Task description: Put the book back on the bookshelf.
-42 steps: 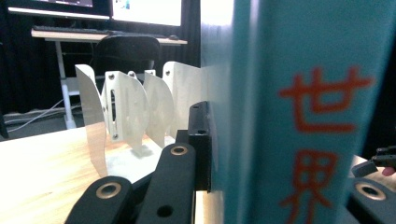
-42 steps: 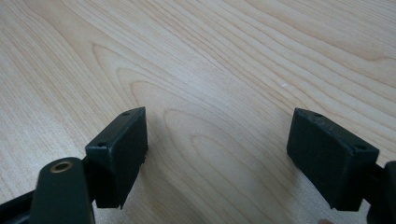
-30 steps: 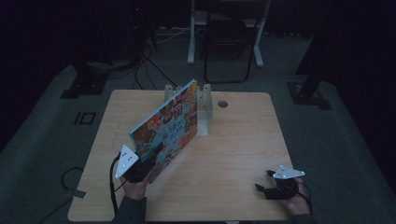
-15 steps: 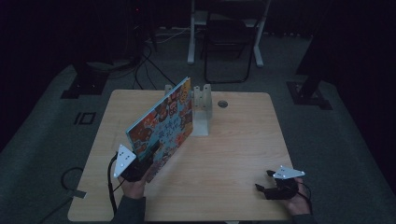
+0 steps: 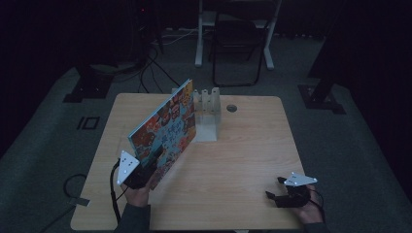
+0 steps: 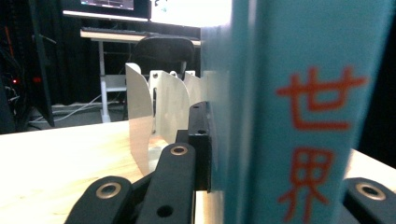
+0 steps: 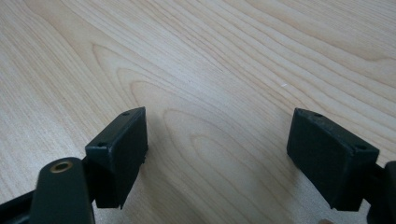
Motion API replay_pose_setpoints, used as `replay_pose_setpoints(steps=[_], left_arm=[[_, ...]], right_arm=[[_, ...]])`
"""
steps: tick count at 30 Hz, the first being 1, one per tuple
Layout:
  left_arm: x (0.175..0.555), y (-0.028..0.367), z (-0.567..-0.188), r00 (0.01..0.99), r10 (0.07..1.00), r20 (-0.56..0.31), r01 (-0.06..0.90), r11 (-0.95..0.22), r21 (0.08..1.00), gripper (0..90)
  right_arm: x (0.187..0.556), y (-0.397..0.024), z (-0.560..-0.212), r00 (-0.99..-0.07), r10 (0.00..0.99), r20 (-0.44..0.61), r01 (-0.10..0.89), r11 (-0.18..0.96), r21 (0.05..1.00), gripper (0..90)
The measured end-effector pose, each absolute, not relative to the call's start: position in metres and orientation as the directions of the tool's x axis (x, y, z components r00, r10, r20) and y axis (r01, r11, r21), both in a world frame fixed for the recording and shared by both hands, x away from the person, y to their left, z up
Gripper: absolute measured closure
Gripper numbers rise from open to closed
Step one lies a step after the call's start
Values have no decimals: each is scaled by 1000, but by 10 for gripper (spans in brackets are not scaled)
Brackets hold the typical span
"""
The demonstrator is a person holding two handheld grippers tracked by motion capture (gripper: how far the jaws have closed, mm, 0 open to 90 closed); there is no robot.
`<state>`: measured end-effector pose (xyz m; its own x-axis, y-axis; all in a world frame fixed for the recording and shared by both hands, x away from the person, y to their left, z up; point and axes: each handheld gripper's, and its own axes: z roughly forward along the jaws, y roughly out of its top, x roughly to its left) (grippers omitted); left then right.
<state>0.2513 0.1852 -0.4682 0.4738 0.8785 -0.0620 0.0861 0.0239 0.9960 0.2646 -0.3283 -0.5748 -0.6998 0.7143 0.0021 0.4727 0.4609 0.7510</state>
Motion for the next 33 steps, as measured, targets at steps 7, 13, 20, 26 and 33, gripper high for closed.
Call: replay_pose_setpoints(steps=[7, 13, 20, 26, 33], left_arm=[[252, 186, -467, 464, 884, -55, 85, 18, 996, 811], [253, 187, -466, 455, 889, -53, 86, 15, 996, 811], [253, 189, -467, 437, 898, -47, 91, 8, 996, 810], [255, 188, -467, 424, 904, -53, 94, 14, 995, 810], [257, 186, -467, 406, 912, -49, 98, 10, 995, 810]], right_arm=[[265, -328, -575, -700, 714, 2, 473, 461, 751, 197], [265, -328, -575, -700, 714, 2, 473, 461, 751, 197], [265, -328, -575, -700, 714, 2, 472, 462, 751, 197], [265, -328, -575, -700, 714, 2, 473, 461, 751, 197], [265, -328, -575, -700, 714, 2, 473, 461, 751, 197]])
